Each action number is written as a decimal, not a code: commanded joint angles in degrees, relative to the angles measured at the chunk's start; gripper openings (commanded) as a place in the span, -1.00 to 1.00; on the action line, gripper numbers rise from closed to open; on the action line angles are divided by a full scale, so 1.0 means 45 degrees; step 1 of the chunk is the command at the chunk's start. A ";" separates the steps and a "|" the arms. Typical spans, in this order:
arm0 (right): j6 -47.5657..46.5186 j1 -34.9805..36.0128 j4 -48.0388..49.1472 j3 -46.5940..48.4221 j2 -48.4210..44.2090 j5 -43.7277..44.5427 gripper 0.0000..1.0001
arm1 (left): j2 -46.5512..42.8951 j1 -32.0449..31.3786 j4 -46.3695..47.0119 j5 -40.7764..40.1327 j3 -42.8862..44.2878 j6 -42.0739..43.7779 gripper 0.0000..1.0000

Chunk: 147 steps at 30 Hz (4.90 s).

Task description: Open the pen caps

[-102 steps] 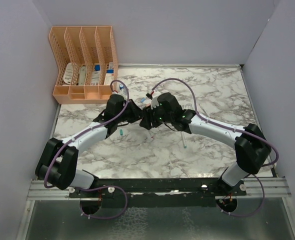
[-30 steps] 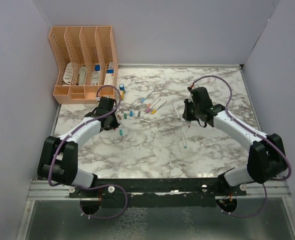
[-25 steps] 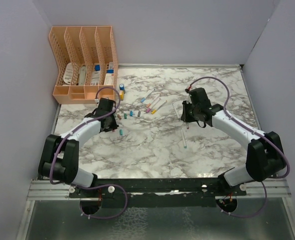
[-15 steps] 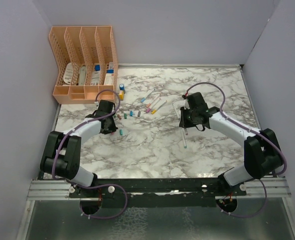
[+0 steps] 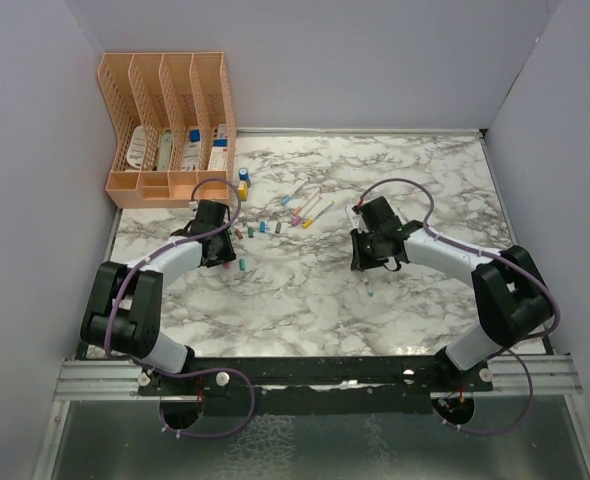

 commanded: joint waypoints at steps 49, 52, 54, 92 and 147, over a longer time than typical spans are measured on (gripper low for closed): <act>-0.4077 0.0212 -0.2071 1.3735 0.8640 0.4035 0.99 | -0.5162 0.0126 -0.0902 0.3035 0.1351 -0.1126 0.10; -0.4254 0.0136 -0.2112 1.4808 0.9374 0.4156 0.99 | -0.5494 0.0133 -0.0931 0.3043 0.1163 -0.1152 0.10; -0.4367 0.0079 -0.2035 1.5239 0.9711 0.4172 0.99 | -0.5616 0.0126 -0.0980 0.3042 0.1092 -0.1168 0.10; -0.5073 -0.0201 0.1436 1.6932 1.2308 0.3114 0.99 | -0.5238 0.0123 -0.0913 0.2887 0.1109 -0.1109 0.10; -0.5334 -0.0203 -0.0198 1.2042 1.0069 0.3685 0.99 | -0.5179 0.0123 -0.0554 0.3003 0.0640 -0.1245 0.10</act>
